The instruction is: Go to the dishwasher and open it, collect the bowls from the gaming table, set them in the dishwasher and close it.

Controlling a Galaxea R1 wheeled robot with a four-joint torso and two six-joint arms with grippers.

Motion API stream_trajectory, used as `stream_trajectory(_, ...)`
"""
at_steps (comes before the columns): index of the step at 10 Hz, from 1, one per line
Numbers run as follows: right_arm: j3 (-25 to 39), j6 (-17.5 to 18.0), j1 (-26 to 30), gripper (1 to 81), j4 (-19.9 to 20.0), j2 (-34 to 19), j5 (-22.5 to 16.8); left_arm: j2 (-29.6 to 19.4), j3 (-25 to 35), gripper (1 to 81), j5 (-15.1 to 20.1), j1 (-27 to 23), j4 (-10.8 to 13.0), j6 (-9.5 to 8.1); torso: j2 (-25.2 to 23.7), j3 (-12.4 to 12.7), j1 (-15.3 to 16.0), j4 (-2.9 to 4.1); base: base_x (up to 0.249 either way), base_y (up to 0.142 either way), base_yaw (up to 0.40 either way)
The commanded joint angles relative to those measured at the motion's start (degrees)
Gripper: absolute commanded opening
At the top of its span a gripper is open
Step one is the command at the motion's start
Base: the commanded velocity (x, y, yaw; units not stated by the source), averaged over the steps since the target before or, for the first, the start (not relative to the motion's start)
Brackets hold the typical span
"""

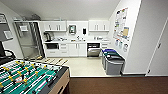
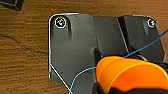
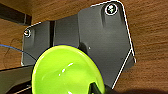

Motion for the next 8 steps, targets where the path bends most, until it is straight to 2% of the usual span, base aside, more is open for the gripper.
stream_trajectory(1,0.0,-0.3,2.6,1.0,-0.7,-0.5,-2.6,-0.4,0.1,1.0,2.8,-2.6,-0.2,0.35,0.0,0.0,0.0,0.0,0.191,0.0,0.0)
stream_trajectory(8,0.0,-0.3,2.6,1.0,-0.7,-0.2,-2.6,0.2,0.6,1.0,2.9,-2.6,-0.2,0.44,0.0,0.0,0.0,0.0,0.197,0.0,0.0)
